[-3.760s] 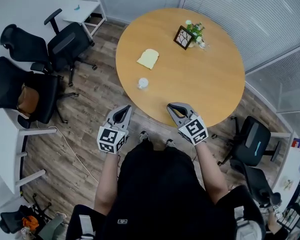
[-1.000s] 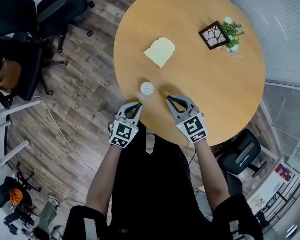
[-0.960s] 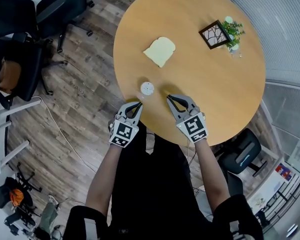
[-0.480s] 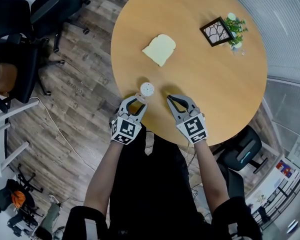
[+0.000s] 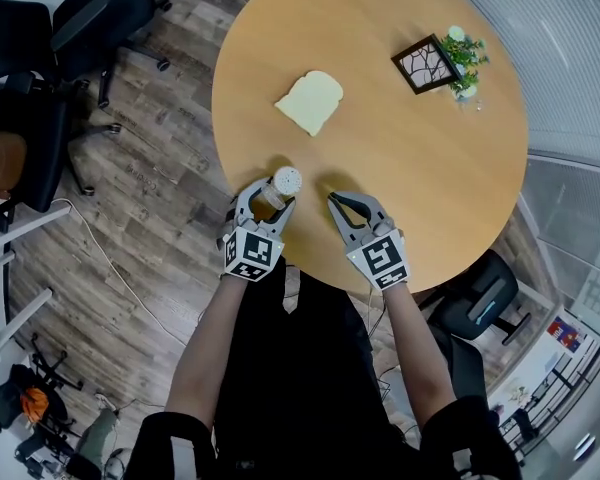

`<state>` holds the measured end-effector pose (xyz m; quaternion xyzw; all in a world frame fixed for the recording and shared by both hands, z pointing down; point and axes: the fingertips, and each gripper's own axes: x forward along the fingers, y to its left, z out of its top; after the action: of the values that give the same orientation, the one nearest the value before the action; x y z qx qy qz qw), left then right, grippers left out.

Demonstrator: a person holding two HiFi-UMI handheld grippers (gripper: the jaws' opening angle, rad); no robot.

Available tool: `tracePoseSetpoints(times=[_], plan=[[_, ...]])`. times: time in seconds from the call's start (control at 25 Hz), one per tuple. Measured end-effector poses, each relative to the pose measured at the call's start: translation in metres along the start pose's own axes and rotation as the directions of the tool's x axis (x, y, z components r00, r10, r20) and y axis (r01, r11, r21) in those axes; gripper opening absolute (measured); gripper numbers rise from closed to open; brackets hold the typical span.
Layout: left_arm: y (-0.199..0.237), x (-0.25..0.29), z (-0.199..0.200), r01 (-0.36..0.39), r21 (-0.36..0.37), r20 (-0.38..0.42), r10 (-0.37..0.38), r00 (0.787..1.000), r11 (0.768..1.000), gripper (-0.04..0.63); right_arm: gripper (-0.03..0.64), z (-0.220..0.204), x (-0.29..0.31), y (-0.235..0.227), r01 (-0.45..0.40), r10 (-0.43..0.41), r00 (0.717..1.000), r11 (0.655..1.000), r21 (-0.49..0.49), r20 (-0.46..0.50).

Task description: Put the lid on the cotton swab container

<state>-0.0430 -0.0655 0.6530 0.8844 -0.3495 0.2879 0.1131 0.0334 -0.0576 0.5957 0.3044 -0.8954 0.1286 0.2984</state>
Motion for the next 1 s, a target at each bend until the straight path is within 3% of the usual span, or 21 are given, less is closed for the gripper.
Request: tracePoseSetpoints(times=[0.72, 1.0], plan=[[0.007, 0.022, 0.011, 0.022, 0.029, 0.038, -0.023, 0.999, 0.999, 0.256, 0.006, -0.014, 0.002, 0.004, -0.024, 0.025, 0.999, 1.000, 0.018, -0.024], [0.006, 0.022, 0.010, 0.005, 0.046, 0.046, -0.008, 0.999, 0.999, 0.253, 0.009, 0.007, 0.005, 0.017, -0.046, 0.046, 0.998, 0.999, 0.017, 0.034]])
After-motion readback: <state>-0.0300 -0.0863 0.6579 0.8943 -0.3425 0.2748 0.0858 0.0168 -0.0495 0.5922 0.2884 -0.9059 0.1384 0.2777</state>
